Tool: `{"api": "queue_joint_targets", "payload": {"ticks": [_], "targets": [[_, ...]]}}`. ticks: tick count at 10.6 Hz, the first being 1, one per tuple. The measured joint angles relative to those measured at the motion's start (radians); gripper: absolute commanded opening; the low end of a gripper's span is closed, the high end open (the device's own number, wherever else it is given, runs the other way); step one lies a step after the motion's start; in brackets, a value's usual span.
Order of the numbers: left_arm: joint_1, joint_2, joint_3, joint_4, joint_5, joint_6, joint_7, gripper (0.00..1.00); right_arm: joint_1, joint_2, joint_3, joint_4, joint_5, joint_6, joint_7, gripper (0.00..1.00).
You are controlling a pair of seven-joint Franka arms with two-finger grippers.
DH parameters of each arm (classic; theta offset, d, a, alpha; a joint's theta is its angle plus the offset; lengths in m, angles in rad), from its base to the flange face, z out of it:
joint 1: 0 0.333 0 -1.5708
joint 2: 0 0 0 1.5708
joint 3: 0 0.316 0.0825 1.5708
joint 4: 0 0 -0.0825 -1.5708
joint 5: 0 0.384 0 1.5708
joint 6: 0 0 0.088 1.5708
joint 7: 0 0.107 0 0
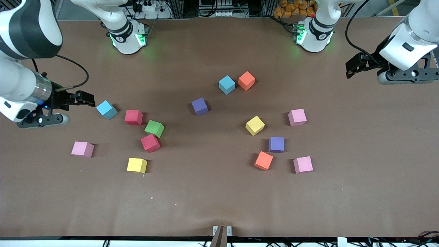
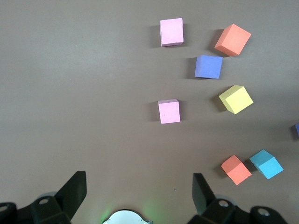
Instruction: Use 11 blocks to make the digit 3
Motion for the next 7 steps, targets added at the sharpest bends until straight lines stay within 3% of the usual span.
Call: {"api": "queue_joint_targets", "payload": {"ticks": [7], "targets": [[0.004, 0.013, 0.007, 0.000, 0.000, 0.000, 0.000, 1.00, 0.152, 0.125, 0.002, -0.003, 0.001, 0.135, 0.002, 1.00]]}}
